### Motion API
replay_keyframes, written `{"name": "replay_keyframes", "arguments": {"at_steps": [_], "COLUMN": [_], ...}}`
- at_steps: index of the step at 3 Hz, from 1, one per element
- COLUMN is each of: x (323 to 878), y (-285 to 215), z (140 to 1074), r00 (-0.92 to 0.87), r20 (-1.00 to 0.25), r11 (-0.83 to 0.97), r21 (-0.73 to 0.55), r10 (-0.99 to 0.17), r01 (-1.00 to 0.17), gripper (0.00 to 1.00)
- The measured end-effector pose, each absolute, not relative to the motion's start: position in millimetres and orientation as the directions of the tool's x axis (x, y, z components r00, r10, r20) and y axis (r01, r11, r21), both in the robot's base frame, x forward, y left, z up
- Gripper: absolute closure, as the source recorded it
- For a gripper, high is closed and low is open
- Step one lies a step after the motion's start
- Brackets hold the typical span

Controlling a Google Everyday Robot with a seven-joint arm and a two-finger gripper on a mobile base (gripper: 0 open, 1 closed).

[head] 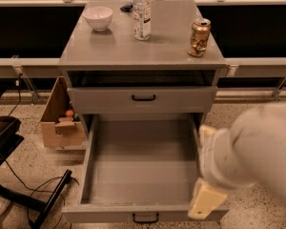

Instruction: Close middle drawer

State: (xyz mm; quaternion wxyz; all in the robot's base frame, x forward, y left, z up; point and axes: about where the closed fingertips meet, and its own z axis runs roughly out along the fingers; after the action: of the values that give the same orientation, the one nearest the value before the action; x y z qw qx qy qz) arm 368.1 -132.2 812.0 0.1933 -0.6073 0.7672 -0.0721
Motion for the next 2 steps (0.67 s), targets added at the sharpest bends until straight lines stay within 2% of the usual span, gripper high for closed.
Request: {"name": "replay_keyframes", "arguments": {"at_steps": [1, 2], "x": [343, 285], "y": [-128, -139], "z": [720, 614], "r00": [-0.221, -0.289], "r20": [-0.183, -0.109], "r11": [0.261, 0.297], "r21": [-0.238, -0.061], "r10": [-0.958, -0.951], "r01": [-0.935, -0.953], "gripper": [0.00, 0.00]}}
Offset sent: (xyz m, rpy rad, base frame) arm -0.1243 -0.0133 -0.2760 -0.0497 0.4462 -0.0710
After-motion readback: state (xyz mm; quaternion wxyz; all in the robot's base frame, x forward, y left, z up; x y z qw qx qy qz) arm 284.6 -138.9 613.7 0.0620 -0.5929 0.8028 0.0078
